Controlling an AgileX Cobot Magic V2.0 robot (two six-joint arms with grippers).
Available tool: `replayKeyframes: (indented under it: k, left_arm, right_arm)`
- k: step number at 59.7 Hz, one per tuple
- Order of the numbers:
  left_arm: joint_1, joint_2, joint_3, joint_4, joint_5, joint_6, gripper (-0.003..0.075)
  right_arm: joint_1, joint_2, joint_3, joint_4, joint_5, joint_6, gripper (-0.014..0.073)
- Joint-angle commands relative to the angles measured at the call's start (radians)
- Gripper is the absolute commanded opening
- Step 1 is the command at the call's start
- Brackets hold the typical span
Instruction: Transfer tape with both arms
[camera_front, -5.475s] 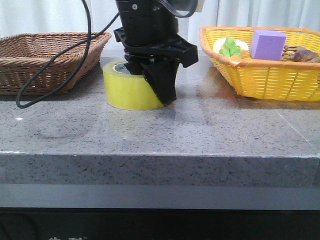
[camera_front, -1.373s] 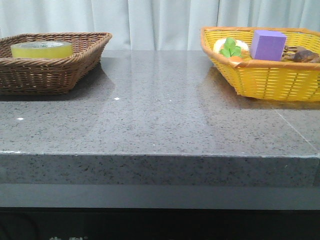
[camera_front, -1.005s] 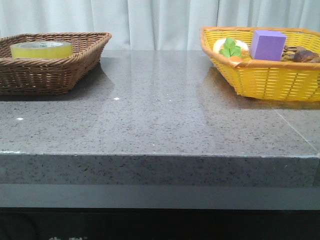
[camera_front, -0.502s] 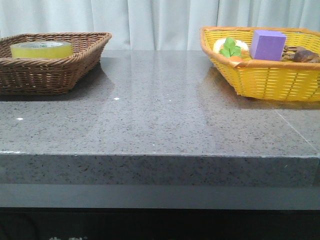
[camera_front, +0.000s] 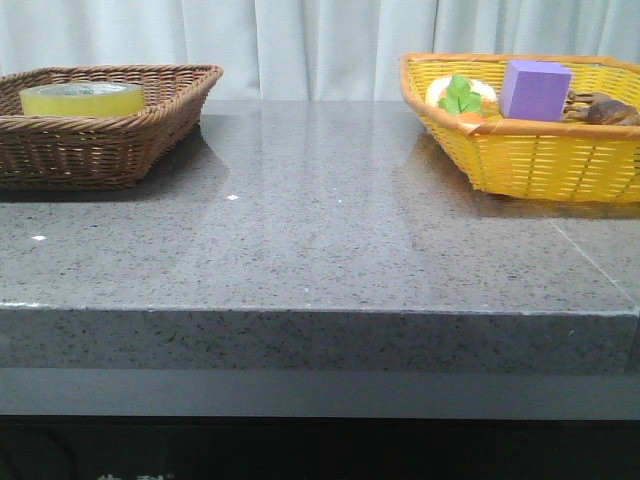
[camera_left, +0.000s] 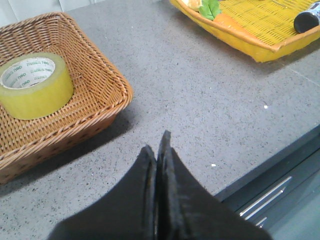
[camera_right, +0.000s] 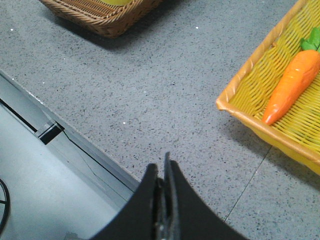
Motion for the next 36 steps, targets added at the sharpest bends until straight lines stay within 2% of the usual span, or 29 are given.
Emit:
replayKeyframes:
  k: [1, 17, 25, 36]
  left_arm:
    - [0.009, -0.034, 0.007, -0.011, -0.107, -0.003, -0.0020]
    - [0.206, -0.259, 0.270, -0.047, -0.397, -0.003, -0.0020]
    - [0.304, -0.370, 0.417, -0.050, -0.489, -0.003, -0.0020]
    - [0.377, -0.492, 0.572, -0.051, -0.567, -0.003, -0.0020]
  right_arm:
    - [-0.004, -0.004, -0.023, 0.007, -0.068, 0.000, -0.0068]
    - [-0.004, -0.004, -0.023, 0.007, -0.068, 0.000, -0.0068]
    - [-0.004, -0.004, -0.023, 0.007, -0.068, 0.000, -0.0068]
    - [-0.004, -0.004, -0.023, 0.007, -0.068, 0.000, -0.0068]
